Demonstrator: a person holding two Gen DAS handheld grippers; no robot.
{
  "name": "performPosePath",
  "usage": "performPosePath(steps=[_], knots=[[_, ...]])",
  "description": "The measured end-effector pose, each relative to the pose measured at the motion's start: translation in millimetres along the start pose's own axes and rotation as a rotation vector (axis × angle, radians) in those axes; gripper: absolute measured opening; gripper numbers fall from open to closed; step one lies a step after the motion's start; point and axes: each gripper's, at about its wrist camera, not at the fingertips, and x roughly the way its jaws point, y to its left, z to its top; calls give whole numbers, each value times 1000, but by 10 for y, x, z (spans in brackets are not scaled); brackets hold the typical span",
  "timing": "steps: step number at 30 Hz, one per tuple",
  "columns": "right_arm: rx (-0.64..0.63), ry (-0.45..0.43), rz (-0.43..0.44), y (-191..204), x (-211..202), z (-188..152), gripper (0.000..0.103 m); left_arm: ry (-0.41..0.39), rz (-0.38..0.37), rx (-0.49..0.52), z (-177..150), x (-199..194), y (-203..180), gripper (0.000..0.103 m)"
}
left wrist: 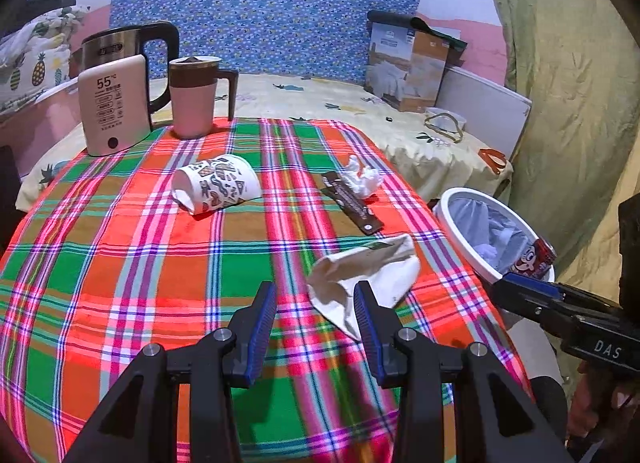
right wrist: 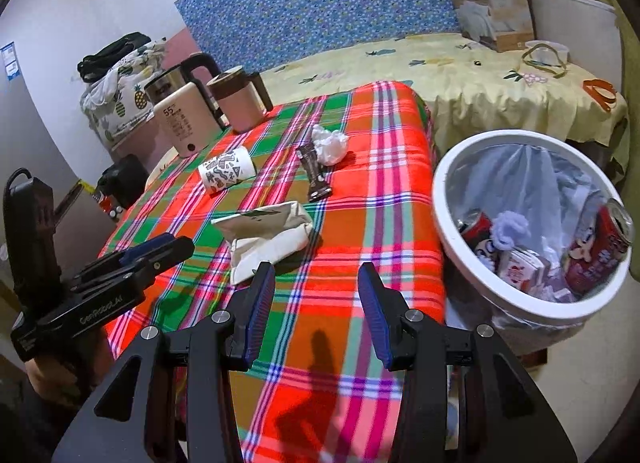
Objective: Collect trash
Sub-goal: 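Grasp the crumpled white napkin with the right gripper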
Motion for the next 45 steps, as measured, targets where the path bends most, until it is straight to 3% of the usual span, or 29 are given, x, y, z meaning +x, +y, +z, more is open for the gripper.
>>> performPosePath(steps=[7,23,25,26,29,45], knots=[[-3,53,3,48,249,60,46,2,24,-19,16,52,180,40],[115,144,32,39,659,181,45,4,26,-63,12,139,428,40],[119,135,33,46,660,185,43,6,26,-65,3,148,441,40],[116,131,34,52,664,189,30,7,26,-66,4,149,446,40],[114,106,46,59,625,209,25,8,27,-73,8,151,478,40],[90,-39,9,-28,229,310,19,0,59,-103,380,324,733,40]])
